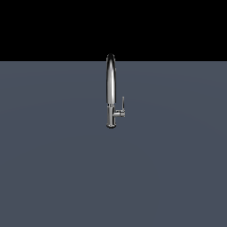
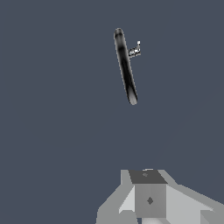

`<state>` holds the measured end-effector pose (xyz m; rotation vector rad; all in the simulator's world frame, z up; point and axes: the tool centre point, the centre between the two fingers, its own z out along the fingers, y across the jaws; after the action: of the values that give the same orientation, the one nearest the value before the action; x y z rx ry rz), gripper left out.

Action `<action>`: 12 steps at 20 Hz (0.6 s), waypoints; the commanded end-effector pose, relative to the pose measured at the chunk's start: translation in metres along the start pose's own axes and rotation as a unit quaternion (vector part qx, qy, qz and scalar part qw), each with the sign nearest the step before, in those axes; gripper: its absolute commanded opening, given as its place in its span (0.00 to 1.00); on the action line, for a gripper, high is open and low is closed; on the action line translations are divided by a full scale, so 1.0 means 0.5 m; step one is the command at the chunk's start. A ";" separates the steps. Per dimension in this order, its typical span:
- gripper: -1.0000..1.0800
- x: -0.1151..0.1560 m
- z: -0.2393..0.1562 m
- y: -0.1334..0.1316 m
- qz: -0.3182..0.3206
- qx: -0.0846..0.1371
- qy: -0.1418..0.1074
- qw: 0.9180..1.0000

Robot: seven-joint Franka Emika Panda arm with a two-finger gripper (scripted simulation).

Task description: Turn on the faucet by rotating a designated handle.

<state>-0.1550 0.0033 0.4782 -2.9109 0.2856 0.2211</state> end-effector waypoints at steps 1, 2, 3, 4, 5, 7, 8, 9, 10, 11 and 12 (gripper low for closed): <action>0.00 0.031 0.006 -0.001 0.017 0.016 -0.017 1.000; 0.00 0.043 0.009 -0.001 0.024 0.022 -0.024 0.999; 0.00 0.055 0.012 -0.001 0.031 0.028 -0.031 0.999; 0.00 0.067 0.015 -0.001 0.038 0.035 -0.038 0.998; 0.00 0.080 0.018 -0.001 0.045 0.041 -0.045 0.997; 0.00 0.104 0.025 0.000 0.059 0.054 -0.059 0.995; 0.00 0.116 0.029 0.001 0.066 0.060 -0.066 0.994; 0.00 0.128 0.033 0.002 0.073 0.067 -0.073 0.992; 0.00 0.141 0.037 0.002 0.080 0.073 -0.080 0.991; 0.00 0.153 0.041 0.003 0.087 0.080 -0.088 0.989; 0.00 0.165 0.046 0.005 0.095 0.086 -0.095 0.987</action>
<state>-0.0870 -0.0067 0.4468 -2.6980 0.4958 0.4474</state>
